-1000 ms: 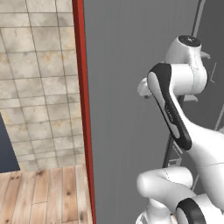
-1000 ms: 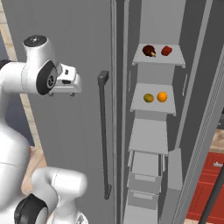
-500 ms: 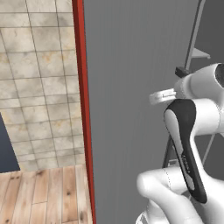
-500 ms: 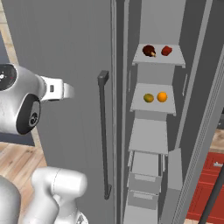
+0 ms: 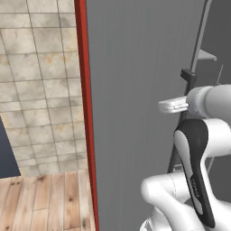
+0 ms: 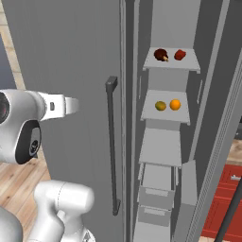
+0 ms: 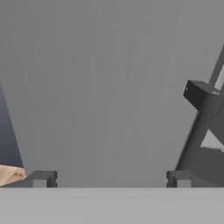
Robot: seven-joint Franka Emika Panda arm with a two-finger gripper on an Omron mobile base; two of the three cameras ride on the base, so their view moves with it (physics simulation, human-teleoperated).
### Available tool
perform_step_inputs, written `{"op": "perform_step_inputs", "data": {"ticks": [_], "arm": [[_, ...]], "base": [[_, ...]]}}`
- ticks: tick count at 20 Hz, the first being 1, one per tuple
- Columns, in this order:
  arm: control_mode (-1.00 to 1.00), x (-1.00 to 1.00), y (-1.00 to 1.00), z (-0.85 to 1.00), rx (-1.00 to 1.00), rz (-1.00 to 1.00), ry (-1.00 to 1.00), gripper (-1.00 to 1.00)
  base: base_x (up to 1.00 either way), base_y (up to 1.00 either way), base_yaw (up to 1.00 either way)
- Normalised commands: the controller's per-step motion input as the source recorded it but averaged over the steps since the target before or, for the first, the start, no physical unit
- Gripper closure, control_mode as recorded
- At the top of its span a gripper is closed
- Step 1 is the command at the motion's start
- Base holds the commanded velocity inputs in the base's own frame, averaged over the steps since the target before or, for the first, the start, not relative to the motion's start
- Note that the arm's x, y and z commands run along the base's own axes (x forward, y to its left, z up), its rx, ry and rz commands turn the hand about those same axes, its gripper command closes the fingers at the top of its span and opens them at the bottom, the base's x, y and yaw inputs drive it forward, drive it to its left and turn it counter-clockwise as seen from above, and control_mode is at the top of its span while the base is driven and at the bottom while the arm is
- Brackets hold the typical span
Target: Take the oranges from the second highest rack and move them to the highest rack where the bell pepper and steak are located, to maximize freezer space. Close the freezer door after rearranging.
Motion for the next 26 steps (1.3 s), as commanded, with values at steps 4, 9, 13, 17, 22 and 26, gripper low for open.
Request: {"op": "perform_step_inputs", "data": {"ticks": [4,9,13,17,22,26], "arm": [[1.0,0.0,0.0,0.0,0.0,0.0,0.0,-1.0],[1.0,0.0,0.0,0.0,0.0,0.0,0.0,-1.0],[1.0,0.0,0.0,0.0,0.0,0.0,0.0,-1.0],[1.0,0.0,0.0,0.0,0.0,0.0,0.0,-1.0],[1.0,0.0,0.0,0.0,0.0,0.0,0.0,-1.0],[1.0,0.0,0.0,0.0,0.0,0.0,0.0,-1.0]], "base": [[0.0,0.0,0.0],[-0.15,-0.09,0.0],[-0.32,-0.36,-0.05],[0.0,-0.42,-0.1],[0.0,-0.35,-0.07],[0.03,-0.32,-0.04]]}}
